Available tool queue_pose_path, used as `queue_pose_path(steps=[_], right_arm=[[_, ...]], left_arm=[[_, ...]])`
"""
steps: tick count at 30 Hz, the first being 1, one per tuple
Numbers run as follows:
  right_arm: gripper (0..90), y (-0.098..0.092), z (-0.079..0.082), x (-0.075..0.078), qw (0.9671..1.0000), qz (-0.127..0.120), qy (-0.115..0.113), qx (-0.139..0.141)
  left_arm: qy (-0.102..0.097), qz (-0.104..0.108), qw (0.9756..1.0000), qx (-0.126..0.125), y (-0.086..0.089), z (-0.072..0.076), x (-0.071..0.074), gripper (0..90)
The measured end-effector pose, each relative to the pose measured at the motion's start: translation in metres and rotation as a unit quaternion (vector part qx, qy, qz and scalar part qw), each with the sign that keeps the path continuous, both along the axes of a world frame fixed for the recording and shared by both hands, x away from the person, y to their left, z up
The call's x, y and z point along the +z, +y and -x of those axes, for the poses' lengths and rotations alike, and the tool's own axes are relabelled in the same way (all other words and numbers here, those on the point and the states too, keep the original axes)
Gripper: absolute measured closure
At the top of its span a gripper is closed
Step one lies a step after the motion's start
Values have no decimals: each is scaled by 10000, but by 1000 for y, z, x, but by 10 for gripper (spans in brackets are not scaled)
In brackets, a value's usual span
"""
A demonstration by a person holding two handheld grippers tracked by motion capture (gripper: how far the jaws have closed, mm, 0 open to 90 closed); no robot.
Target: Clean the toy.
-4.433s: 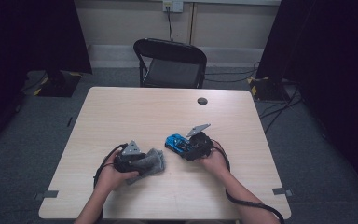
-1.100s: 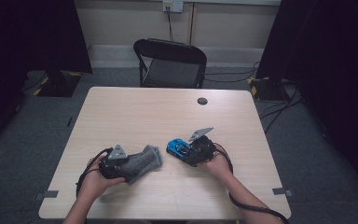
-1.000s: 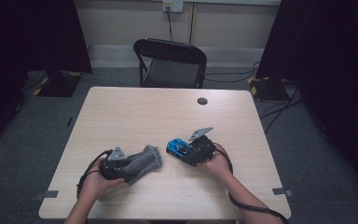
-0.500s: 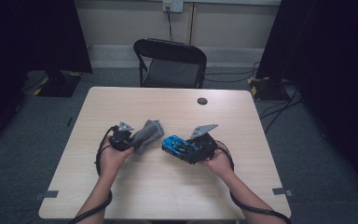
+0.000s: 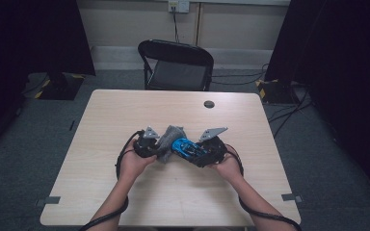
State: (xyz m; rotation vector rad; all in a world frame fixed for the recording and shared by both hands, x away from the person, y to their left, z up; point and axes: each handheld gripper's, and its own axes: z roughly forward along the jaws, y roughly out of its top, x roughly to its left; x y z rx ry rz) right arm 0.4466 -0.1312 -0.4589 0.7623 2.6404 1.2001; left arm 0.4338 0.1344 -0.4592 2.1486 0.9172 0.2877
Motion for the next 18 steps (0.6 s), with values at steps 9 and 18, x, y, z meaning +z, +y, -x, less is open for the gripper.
queue_pose_path(steps=[9, 18], right_arm=[[280, -5, -5, -4, 9998, 80, -21, -194], [280, -9, -10, -6, 9994, 79, -16, -332]], left_arm=[[-32, 60, 9995, -301, -1, 12, 3, 749], [109, 188, 9984, -529, -3, 26, 2, 749]])
